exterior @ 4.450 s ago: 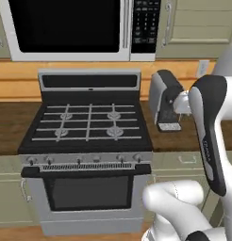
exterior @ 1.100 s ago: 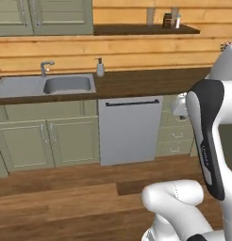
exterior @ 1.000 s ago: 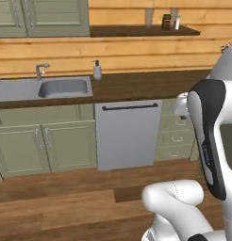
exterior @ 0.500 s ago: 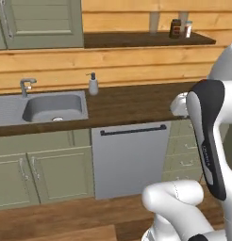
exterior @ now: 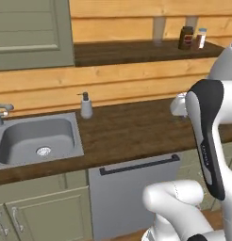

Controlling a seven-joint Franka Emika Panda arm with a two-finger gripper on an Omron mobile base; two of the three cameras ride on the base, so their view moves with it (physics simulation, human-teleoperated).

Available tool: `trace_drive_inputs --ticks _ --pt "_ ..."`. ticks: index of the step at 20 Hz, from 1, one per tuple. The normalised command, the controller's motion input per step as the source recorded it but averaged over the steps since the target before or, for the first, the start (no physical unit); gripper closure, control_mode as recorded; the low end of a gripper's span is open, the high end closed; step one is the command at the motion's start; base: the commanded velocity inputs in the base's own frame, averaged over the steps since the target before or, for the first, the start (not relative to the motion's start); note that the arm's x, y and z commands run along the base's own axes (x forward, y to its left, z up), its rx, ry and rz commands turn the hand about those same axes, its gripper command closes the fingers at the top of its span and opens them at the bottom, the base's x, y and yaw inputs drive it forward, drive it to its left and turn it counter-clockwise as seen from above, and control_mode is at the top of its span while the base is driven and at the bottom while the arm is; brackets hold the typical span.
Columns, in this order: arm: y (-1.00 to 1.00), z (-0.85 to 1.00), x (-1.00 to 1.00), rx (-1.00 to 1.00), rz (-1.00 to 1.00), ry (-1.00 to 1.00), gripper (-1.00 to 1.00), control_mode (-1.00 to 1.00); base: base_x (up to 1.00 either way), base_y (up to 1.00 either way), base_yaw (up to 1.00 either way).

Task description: Navigate to the dishwasher.

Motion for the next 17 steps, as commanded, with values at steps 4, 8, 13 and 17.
trace_drive_inputs --ticks 4,8,13,17 --pt "0.0 0.0 0.0 0.0 0.0 0.0 -1.0 1.0 0.98 0.0 -0.13" --pt "0.0 0.0 0.0 0.0 0.0 0.0 -1.0 1.0 0.73 -0.04 0.0" --pt "0.0 0.0 0.0 0.0 0.0 0.0 -1.0 1.0 0.31 -0.18 0.01" --pt "0.0 0.0 0.0 0.0 0.0 0.0 -1.0 1.0 0.11 -0.25 0.09"
